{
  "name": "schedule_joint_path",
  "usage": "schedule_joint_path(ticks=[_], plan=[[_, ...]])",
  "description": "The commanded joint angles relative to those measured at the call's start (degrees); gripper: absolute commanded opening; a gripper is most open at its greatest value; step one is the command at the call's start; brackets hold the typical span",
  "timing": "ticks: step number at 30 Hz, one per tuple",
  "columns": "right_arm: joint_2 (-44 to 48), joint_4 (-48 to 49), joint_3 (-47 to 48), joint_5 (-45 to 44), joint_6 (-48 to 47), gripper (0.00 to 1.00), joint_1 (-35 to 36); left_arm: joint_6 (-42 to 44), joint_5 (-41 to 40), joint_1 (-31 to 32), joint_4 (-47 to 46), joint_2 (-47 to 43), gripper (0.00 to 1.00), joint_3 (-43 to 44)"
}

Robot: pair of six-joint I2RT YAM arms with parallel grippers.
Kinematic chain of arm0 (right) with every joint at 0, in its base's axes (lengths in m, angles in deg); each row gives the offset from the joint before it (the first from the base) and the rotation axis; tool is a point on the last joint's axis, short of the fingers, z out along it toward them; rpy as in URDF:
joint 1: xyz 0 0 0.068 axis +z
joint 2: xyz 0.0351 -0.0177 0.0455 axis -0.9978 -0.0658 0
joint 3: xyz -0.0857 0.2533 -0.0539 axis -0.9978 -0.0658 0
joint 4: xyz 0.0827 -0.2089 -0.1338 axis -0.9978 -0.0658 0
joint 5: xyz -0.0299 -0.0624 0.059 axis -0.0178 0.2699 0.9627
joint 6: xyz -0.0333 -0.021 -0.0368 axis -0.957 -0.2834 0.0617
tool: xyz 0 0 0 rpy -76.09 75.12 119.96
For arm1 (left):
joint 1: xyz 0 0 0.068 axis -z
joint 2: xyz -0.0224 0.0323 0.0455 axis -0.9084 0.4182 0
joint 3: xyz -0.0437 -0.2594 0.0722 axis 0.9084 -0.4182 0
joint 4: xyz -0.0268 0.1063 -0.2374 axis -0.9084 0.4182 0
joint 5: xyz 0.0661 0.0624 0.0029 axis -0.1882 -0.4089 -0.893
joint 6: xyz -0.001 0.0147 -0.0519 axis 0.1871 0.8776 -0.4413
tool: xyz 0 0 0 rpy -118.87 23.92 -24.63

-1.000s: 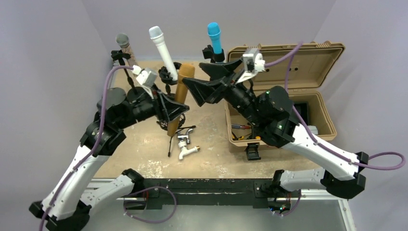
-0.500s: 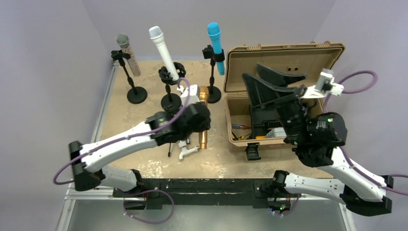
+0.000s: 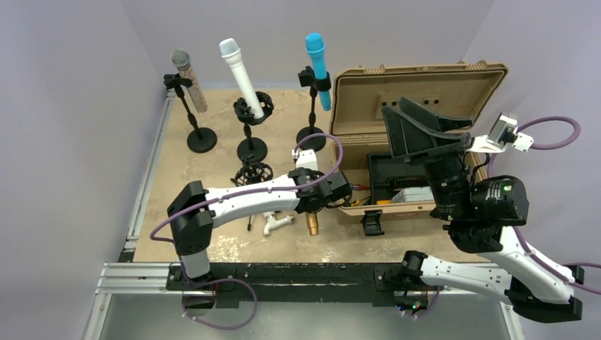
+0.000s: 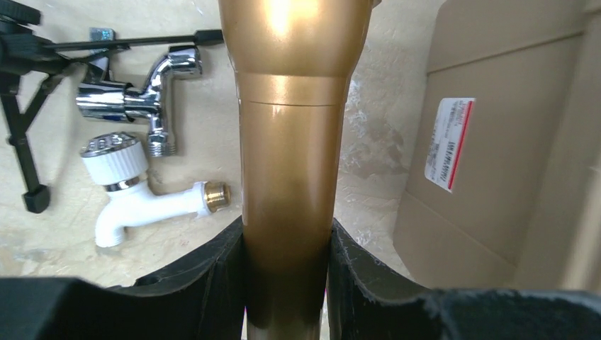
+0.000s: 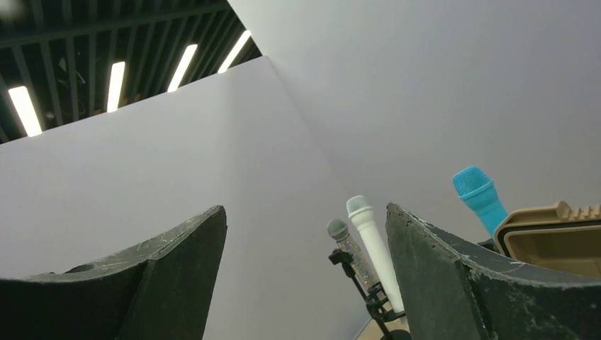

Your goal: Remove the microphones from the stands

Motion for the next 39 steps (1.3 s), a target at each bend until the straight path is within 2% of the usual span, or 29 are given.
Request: schedule_joint_path(ticks=[1,7,8,9,11,13,22,29,34,39], plan=[[0.83,0.19,-0.57,-1.56,0.71,0.81,0.1,-1.3,4.0,-2.33,-3.51,4.73,0.0,1.11],[1.28,-0.02,-0.84,-1.88,0.84,0.81,0.08,0.91,7.11,-3.66,-6.74,8.63,0.0,0.92],[1.38,-0.16,-0.81,-2.0,0.84,0.81,0.1,0.88,7.29,-3.69,-6.95,8.77,0.03,0.74],[1.48,-0.08,-0.85,-2.19,0.82,0.81,0.06,0.95,7.64,-3.76,-7.06,5.48,0.09,0.58],[1.85,0.15,-1.16,-2.44,0.84,0.81,0.1,0.66,8.55,-4.02,-7.14,9.29,0.27,0.25],[1.91,0.54,-1.43,-2.54,0.84,0.81,0.06,1.2,9.79,-4.32,-8.01,9.43,0.39,-0.27],[0.27,0.07,-1.45,-2.42,0.81,0.81,0.08,3.95,10.16,-4.93,-9.64,7.2,0.7,-0.79],[-2.18,-3.12,-1.36,-2.52,-0.85,0.81,0.08,13.22,13.93,-4.91,-14.4,0.18,0.73,-0.83],[-3.17,-6.41,-1.49,-5.38,-2.89,0.81,0.1,25.39,24.1,-4.88,-22.74,-7.54,0.78,-1.68],[-3.64,-7.72,-3.2,-11.84,-6.21,0.81,0.12,36.5,39.24,-5.1,-34.02,-15.18,0.78,-3.92]])
